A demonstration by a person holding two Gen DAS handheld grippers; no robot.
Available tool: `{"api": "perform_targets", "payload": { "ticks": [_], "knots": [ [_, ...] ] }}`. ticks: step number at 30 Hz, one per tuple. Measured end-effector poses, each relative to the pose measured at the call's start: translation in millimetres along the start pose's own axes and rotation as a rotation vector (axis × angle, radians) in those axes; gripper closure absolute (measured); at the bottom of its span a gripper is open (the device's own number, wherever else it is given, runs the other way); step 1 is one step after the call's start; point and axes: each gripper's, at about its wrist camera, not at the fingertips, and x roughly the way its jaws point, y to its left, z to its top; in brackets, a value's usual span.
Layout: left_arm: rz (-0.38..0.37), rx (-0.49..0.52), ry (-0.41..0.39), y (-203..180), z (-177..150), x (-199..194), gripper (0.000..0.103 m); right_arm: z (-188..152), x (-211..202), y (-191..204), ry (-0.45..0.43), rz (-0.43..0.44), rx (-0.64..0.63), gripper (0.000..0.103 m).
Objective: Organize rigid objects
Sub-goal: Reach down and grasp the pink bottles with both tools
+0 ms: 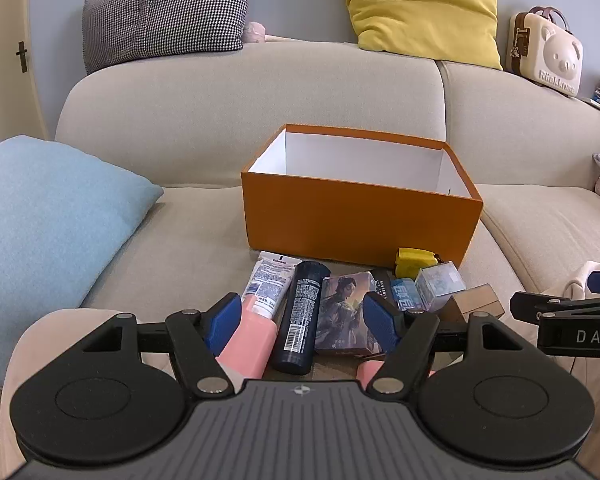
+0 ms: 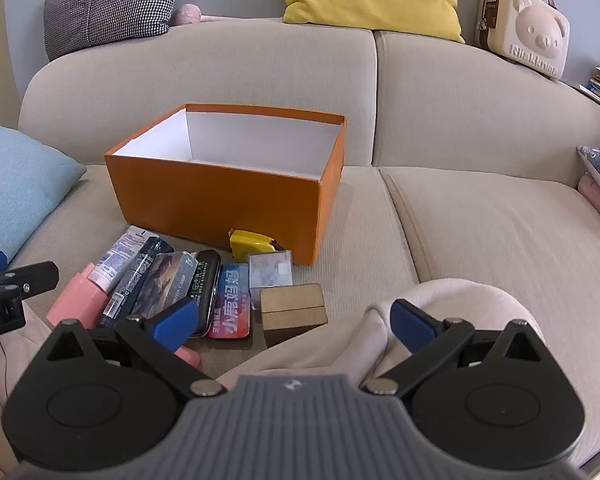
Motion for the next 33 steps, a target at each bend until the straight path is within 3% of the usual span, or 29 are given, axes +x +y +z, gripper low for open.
{"api": "perform_targets", "payload": {
  "ticks": [10,17,21,24,27,33],
  "knots": [
    [-0.004,-0.005,0.018,0.8,-2.8,3.7,0.021,-0.3,4.0,-0.6,0.015,0.018,-0.005,0.002],
    [-0.06,-0.022,0.067,6.0,-2.2,13.3,0.031,2.0,8.0,-0.1,-0.005,0.027,-0.009,0.003],
    [-0.08,-0.031,0.108,9.7,-2.8,20.9,0.041,4.0,9.9,2.7,-0.05,0.107,-0.051,0.012],
    [-0.092,-0.038,0.133,13.5,-3.1,25.5,0.049,5.0,16.9,7.9,-0.03,0.162,-0.074,0.021],
    [-0.149,-0.028,0.169,14.1,-4.5,31.0,0.056,7.9,26.7,12.2,0.021,0.247,-0.076,0.027],
    [-0.275,0.035,0.212,-1.1,-7.2,39.6,0.058,4.8,44.8,23.7,0.118,0.243,-0.117,0.053]
  ]
}}
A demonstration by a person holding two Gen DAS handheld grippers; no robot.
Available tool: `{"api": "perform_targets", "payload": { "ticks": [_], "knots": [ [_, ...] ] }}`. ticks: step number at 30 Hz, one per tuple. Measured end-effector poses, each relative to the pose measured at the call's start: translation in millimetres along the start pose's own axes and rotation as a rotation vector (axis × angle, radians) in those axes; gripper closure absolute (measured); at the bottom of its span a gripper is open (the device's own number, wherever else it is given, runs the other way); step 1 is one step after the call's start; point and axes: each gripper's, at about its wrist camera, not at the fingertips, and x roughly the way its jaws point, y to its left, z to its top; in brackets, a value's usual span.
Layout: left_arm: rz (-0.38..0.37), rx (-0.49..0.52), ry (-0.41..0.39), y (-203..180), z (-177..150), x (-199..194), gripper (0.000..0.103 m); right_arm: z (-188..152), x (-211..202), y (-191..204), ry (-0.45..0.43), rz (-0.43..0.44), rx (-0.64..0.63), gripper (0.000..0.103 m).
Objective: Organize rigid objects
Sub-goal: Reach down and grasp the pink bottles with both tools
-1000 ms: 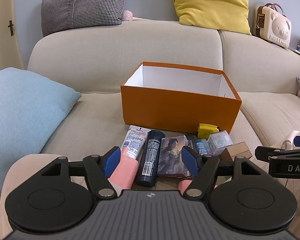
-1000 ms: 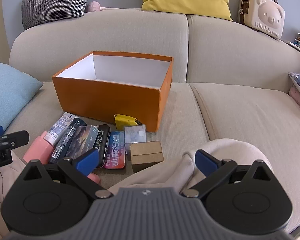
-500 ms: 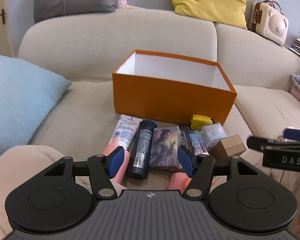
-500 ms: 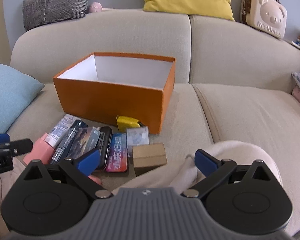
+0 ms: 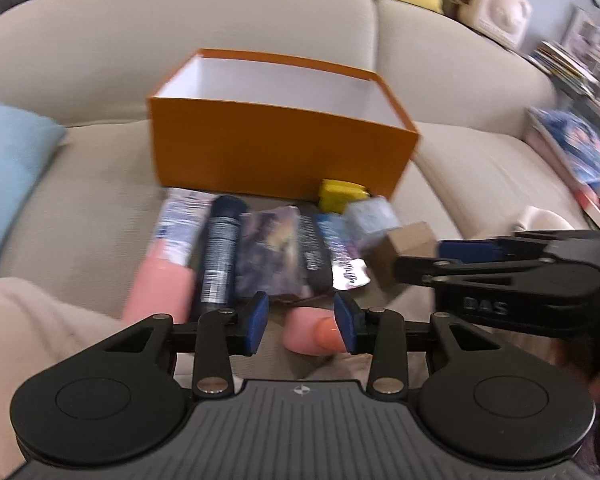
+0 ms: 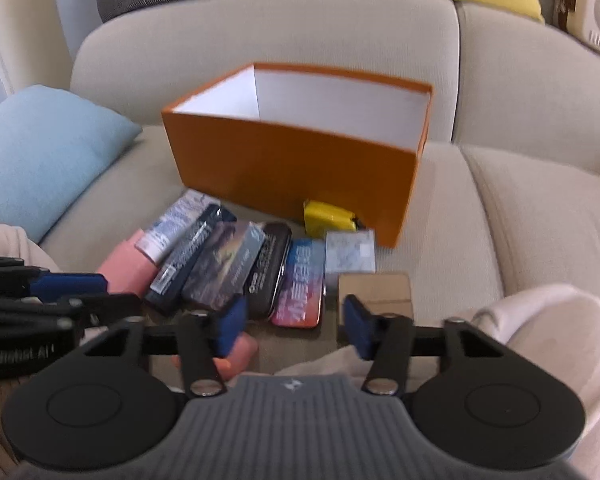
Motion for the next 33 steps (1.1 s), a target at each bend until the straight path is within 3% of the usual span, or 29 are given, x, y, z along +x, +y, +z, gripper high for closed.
{"api": "perform_targets", "payload": {
  "ticks": [6,10,16,24,28,33],
  "knots": [
    [0.113,-0.095,0.103,22.4,10.7,12.0,0.061,2.1,17.8,4.6,0.088,0.078,-0.013,0.053],
    [0.129,-0.099,0.172,34.2,13.0,15.0,0.061,7.3,34.8,13.3,0.181,0.153,0.002,0.053],
    [0.146,-0.079,0.224,46.0,26.0,18.4,0.061,22.5,79.0,18.5,0.361,0.171,0.101,0.053],
    [0.206,-0.062,0.317,69.0,43.3,38.6,0.046,18.3,128.1,24.4,0.565,0.153,0.162,0.051],
    [0.221,-0.016,0.385,79.3,52.6,56.2,0.037,13.0,146.0,22.0,0.62,0.162,0.188,0.051],
    [0.213,0.035,0.486,86.5,58.1,83.3,0.037,6.1,162.4,21.8,0.661,0.184,0.19,0.051]
  ]
}}
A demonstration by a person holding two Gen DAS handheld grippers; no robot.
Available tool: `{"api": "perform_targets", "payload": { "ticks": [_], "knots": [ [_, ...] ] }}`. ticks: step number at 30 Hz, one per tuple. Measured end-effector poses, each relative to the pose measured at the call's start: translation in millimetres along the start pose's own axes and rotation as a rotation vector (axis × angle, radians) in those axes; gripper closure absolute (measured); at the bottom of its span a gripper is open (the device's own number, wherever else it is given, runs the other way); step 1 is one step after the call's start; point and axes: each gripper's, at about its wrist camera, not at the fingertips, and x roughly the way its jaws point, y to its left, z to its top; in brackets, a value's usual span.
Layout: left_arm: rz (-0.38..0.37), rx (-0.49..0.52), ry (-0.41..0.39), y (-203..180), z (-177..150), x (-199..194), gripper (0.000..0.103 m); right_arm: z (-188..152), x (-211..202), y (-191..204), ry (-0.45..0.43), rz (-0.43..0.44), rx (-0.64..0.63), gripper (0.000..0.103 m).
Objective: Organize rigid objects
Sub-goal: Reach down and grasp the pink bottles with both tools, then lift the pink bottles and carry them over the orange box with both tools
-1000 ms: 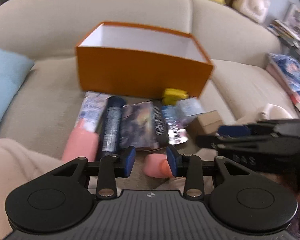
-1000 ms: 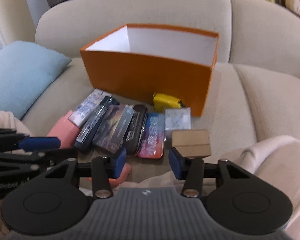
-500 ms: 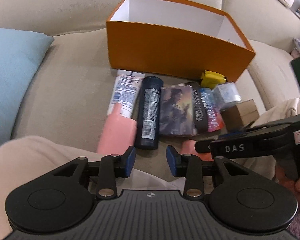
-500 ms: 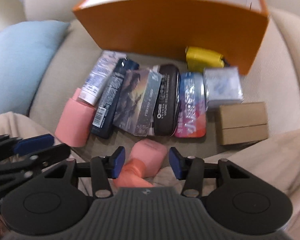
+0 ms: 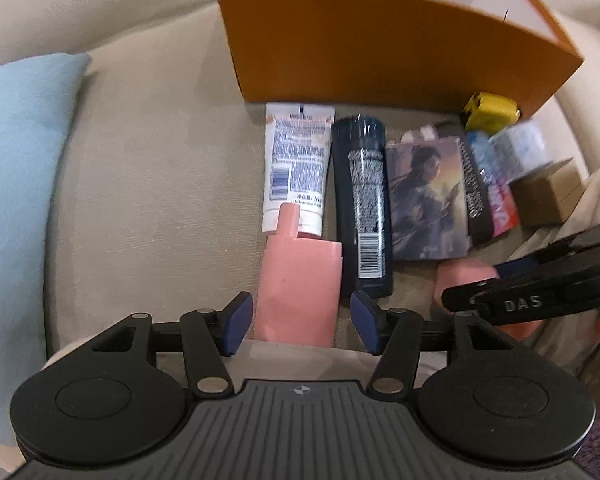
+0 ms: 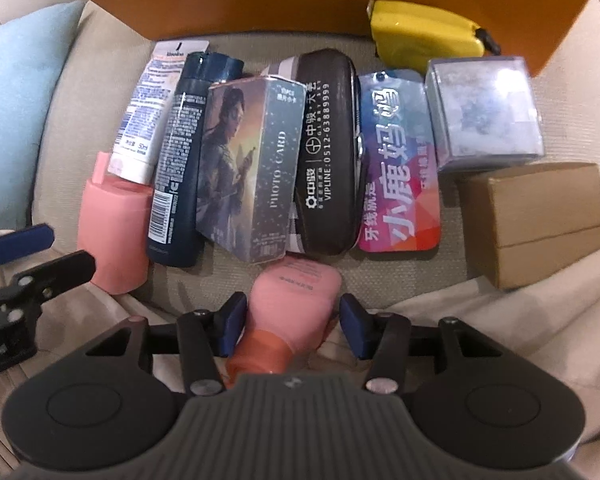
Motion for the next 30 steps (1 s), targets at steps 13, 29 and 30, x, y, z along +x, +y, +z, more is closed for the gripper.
{"api": "perform_targets", "payload": {
  "ticks": [13,29,30],
  "knots": [
    [0.024,-0.02,0.111,-3.5,13.6,41.8,0.04,-3.4,26.9,-2.6,0.035,0.019,-0.058,0.052],
    [-0.02,-0.149,-0.193,-6.6,-20.9,-27.6,0.041,-42.7,1.6,1.9,-0.136,-0.016,-0.137,0.056],
    [-0.03,-0.153,-0.209,-8.2,-19.6,-29.6,0.041,-45.4,-1.2,2.8,-0.155,-0.018,-0.144,0.056]
  ]
}}
